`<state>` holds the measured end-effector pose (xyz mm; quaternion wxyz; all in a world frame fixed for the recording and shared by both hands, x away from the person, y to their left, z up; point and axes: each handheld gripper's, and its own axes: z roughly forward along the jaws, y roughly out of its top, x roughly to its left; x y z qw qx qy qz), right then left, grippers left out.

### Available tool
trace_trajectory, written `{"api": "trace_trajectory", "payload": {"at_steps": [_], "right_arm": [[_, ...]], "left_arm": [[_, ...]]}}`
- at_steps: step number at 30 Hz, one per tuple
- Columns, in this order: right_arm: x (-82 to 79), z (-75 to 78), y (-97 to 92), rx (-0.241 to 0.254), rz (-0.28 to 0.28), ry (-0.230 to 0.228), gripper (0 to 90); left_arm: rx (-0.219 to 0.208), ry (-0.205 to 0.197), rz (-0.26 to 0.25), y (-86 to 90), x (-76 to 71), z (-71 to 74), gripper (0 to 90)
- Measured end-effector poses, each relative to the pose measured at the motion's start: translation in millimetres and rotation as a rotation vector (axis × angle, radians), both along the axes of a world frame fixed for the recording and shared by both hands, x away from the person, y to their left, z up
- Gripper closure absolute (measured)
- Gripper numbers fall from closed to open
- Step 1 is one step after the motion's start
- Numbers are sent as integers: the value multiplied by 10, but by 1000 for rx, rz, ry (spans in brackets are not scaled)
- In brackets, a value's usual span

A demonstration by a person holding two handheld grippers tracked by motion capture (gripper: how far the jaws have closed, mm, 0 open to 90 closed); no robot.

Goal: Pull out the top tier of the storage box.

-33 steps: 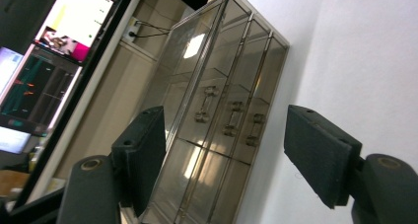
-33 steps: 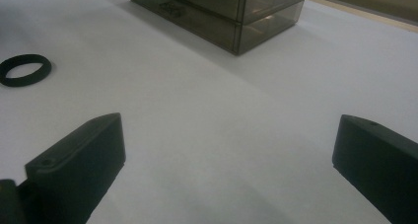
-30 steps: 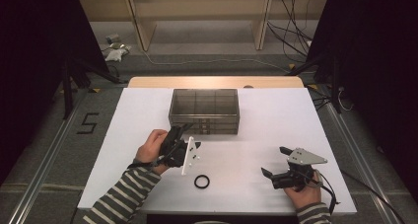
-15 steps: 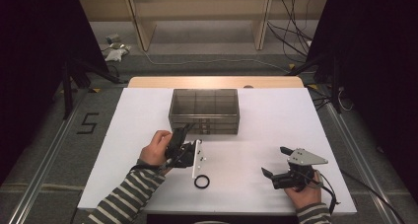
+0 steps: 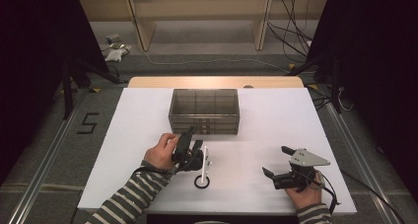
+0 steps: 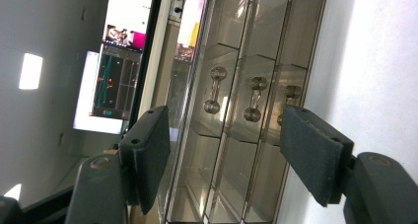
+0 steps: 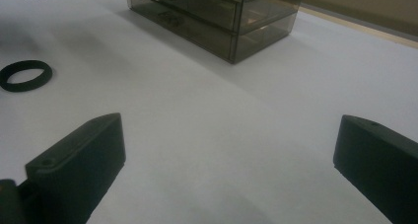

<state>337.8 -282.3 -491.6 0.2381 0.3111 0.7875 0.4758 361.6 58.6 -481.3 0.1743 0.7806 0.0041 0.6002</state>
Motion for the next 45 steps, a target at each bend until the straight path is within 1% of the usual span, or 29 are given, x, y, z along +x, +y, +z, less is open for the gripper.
{"api": "trace_trajectory", "payload": {"at_steps": [3,4,7,8,11,12,13,14,15,18,20,22,23,24,25,26,31,32,34,35,38,42,44,45], "right_arm": [[0,0,1,0,0,3,5],[0,0,1,-1,0,5,5],[1,-1,1,-1,0,6,5],[1,-2,2,-2,0,7,5],[2,-3,4,-3,2,8,5],[1,-3,5,-3,3,9,5],[1,-3,5,-3,3,9,5],[1,-3,5,-3,3,8,5],[1,-3,5,-3,3,8,5],[3,-4,5,-3,5,8,5],[2,-4,5,-4,5,9,5],[2,-6,9,-5,5,10,5],[2,-6,9,-5,5,10,5],[3,-7,10,-6,5,11,5],[3,-7,10,-6,5,11,5],[3,-7,12,-7,5,12,5],[3,-7,15,-9,6,12,5],[5,-9,18,-10,7,14,5],[7,-10,19,-12,8,14,5],[7,-10,19,-12,8,14,5],[11,-12,20,-13,7,14,5],[11,-12,22,-15,5,19,5],[13,-13,21,-17,5,19,5],[13,-13,21,-17,5,19,5]], "left_arm": [[6,-12,8,-20,5,-16,367],[14,-22,16,-34,7,-28,368],[21,-30,16,-45,9,-43,368],[31,-42,18,-55,12,-61,369],[41,-53,26,-61,14,-73,379],[41,-61,29,-65,21,-86,385],[41,-61,29,-65,21,-86,390],[46,-72,41,-72,34,-99,399],[46,-72,41,-72,34,-99,405],[47,-104,71,-90,64,-138,431],[46,-107,74,-96,70,-145,433],[48,-114,78,-103,76,-150,460],[44,-121,80,-108,80,-155,460],[45,-130,84,-111,84,-158,495],[42,-142,87,-115,91,-165,495],[45,-154,95,-118,101,-170,530],[58,-163,112,-126,131,-189,583],[63,-171,114,-131,146,-190,598],[66,-169,116,-136,153,-182,608],[61,-166,114,-142,165,-181,608],[79,-156,121,-165,194,-163,625],[93,-158,118,-189,224,-157,638],[115,-155,119,-205,248,-161,649],[115,-155,119,-205,248,-161,651]]}}
